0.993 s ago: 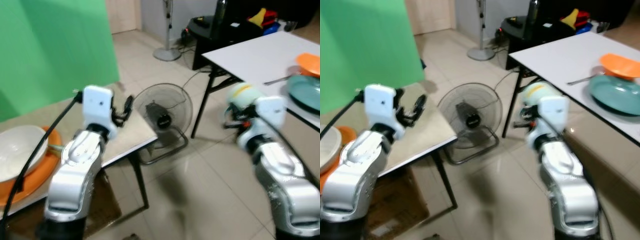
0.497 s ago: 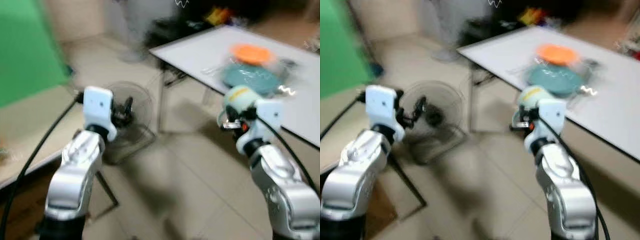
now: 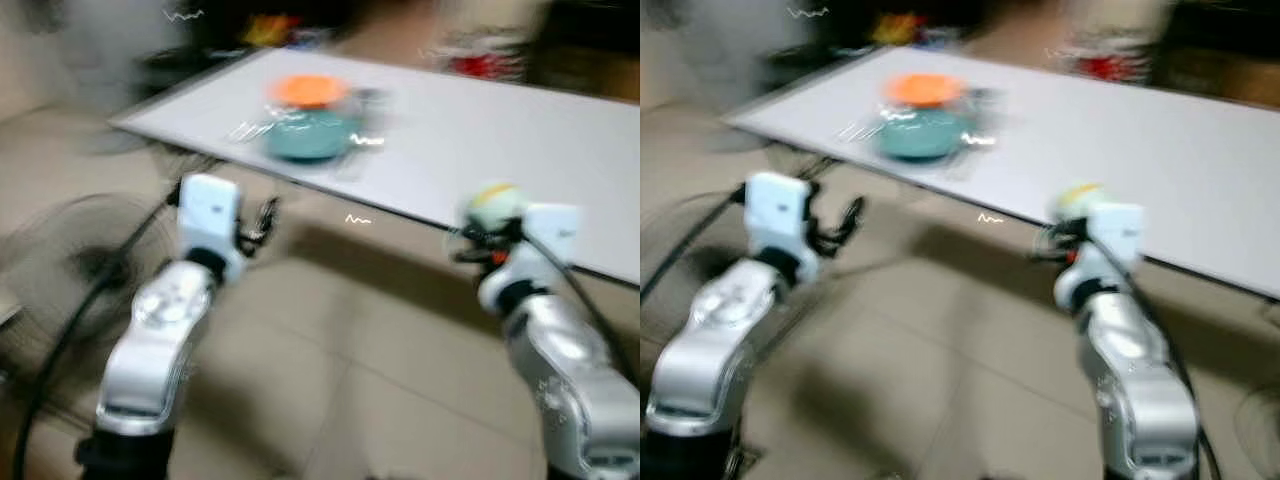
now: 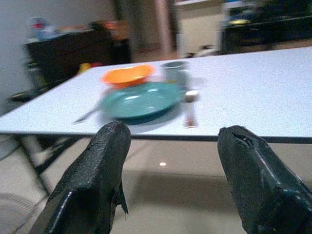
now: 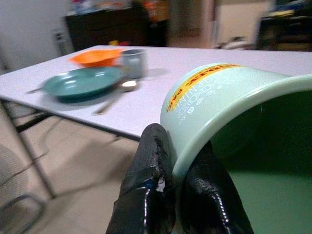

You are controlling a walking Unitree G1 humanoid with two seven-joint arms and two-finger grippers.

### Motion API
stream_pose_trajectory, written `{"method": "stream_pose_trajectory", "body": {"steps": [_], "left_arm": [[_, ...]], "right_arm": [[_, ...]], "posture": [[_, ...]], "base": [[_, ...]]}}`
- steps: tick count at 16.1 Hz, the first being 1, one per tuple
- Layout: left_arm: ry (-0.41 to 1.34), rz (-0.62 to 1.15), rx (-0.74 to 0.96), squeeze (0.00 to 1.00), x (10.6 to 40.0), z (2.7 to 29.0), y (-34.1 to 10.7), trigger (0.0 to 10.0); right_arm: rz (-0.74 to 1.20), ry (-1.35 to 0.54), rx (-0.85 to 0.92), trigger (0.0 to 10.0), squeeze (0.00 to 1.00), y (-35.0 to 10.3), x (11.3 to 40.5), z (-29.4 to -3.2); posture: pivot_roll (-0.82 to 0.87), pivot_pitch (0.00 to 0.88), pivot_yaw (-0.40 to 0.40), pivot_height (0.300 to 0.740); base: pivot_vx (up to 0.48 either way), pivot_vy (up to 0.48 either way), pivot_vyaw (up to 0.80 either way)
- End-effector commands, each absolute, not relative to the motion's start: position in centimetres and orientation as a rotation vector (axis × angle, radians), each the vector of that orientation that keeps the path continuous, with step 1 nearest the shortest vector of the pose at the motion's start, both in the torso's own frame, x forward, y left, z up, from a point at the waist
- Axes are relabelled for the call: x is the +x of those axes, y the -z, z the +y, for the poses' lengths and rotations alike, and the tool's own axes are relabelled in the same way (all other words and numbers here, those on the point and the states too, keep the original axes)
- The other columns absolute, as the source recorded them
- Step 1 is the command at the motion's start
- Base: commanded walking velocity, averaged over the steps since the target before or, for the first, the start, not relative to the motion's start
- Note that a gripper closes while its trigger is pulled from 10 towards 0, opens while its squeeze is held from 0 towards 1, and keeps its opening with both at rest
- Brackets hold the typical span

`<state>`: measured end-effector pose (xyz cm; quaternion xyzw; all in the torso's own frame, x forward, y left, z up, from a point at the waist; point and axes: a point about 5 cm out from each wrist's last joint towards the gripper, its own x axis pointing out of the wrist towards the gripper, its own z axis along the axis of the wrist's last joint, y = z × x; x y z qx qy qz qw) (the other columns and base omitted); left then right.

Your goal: Setting the table

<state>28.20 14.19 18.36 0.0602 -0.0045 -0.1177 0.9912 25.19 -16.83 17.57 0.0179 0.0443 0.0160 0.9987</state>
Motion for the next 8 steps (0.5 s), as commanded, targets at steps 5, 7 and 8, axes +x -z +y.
{"method": "stream_pose_trajectory", "body": {"steps": [5, 7, 8], "left_arm": [[0.218, -0.022, 0.138, 0.00, 28.42, 14.54, -18.82, 10.0], [0.205, -0.014, 0.141, 0.00, 28.29, 14.70, -18.47, 10.0], [0.184, -0.011, 0.118, 0.00, 28.22, 14.84, -18.37, 10.0]], "right_arm": [[0.077, -0.035, 0.046, 10.0, 0.00, -18.09, 25.32, -16.62], [0.080, -0.051, 0.034, 10.0, 0.00, -18.09, 25.36, -16.47], [0.088, -0.060, 0.030, 10.0, 0.00, -18.01, 25.40, -16.39]], "posture": [[0.04, 0.000, 0.075, 0.740], [0.04, 0.000, 0.067, 0.740], [0.04, 0.000, 0.067, 0.740]], "base": [[0.000, 0.288, -0.57], [0.000, -0.292, 0.00], [0.000, 0.000, 0.00]]}}
